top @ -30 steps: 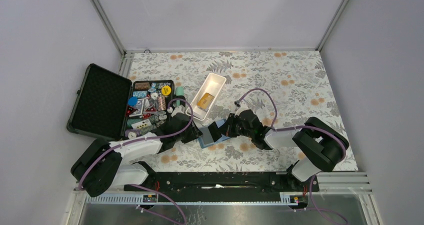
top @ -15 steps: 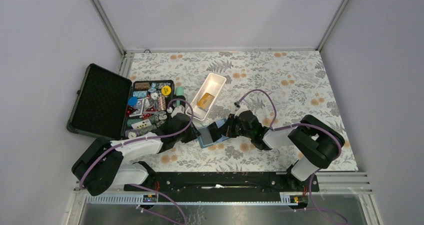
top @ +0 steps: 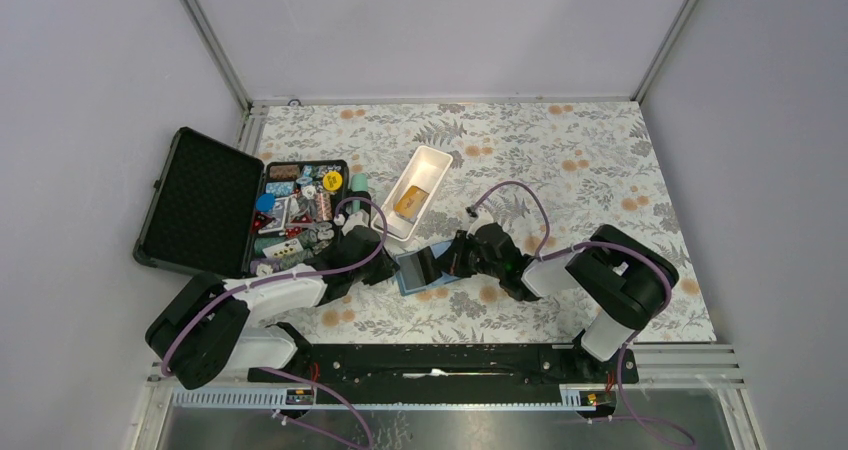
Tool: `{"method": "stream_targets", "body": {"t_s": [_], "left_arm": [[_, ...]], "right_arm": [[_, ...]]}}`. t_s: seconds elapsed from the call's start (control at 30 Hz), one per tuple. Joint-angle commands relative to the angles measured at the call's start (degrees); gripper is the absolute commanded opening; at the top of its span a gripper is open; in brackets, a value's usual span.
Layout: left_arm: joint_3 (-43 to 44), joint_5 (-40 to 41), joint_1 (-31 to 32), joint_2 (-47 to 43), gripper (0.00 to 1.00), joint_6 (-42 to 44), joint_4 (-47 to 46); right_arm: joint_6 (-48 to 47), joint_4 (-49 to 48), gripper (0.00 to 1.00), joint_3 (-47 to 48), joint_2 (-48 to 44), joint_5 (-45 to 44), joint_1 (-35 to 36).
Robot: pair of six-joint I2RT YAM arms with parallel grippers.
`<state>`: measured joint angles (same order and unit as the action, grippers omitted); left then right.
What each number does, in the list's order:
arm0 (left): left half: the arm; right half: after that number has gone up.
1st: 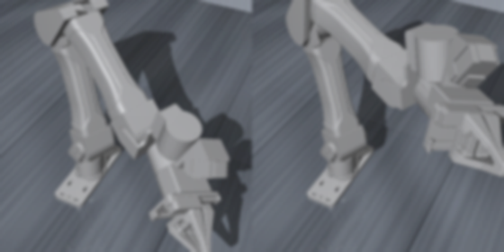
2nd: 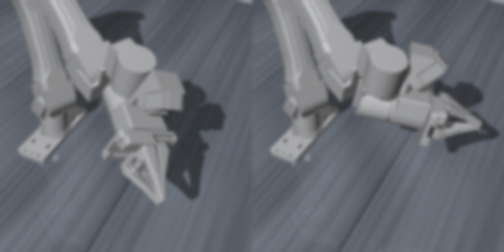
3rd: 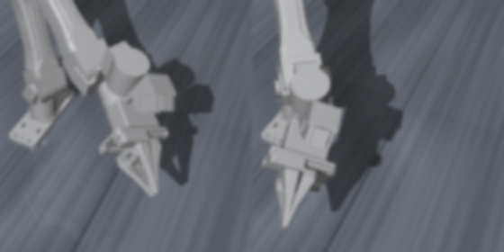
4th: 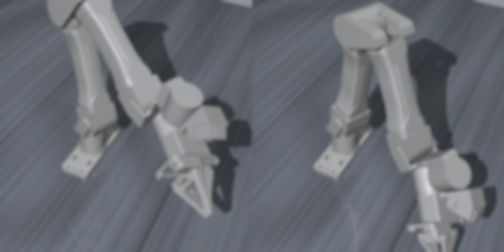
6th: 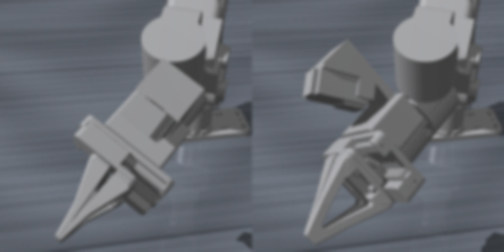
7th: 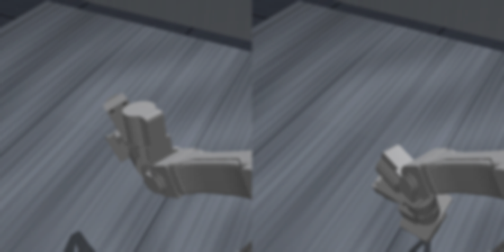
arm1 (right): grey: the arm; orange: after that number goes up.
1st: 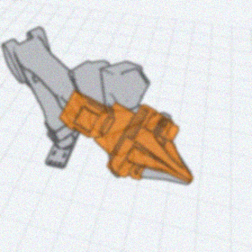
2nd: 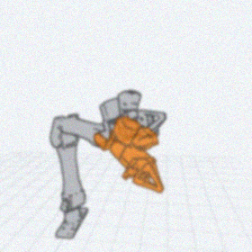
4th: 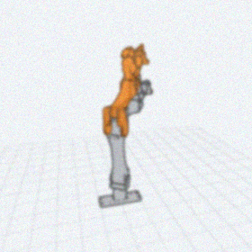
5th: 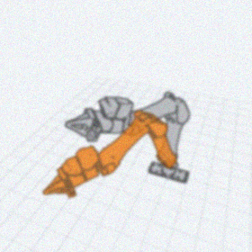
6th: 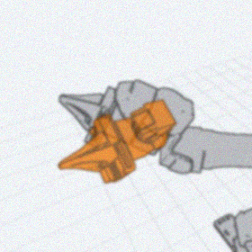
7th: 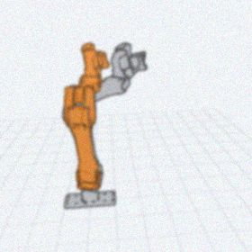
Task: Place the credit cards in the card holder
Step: Insert the credit card into the card holder.
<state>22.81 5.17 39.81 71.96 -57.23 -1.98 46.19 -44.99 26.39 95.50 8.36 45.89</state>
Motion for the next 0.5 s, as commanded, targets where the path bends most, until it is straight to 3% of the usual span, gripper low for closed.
{"method": "stream_targets", "body": {"t_s": [0.0,0.33,0.47], "left_arm": [[-1.45,-0.42,0.29,1.87,0.18,0.68,1.8],[-1.28,-0.54,0.27,0.83,0.16,0.8,1.89],[-1.11,-0.45,0.27,0.53,0.16,0.89,3.02]], "right_arm": [[-1.55,3.53,0.0,0.47,2.13,-0.99,1.89],[-1.02,7.13,0.0,2.73,3.57,-1.39,3.43],[-1.14,9.16,0.12,2.86,2.48,-2.33,4.17]]}}
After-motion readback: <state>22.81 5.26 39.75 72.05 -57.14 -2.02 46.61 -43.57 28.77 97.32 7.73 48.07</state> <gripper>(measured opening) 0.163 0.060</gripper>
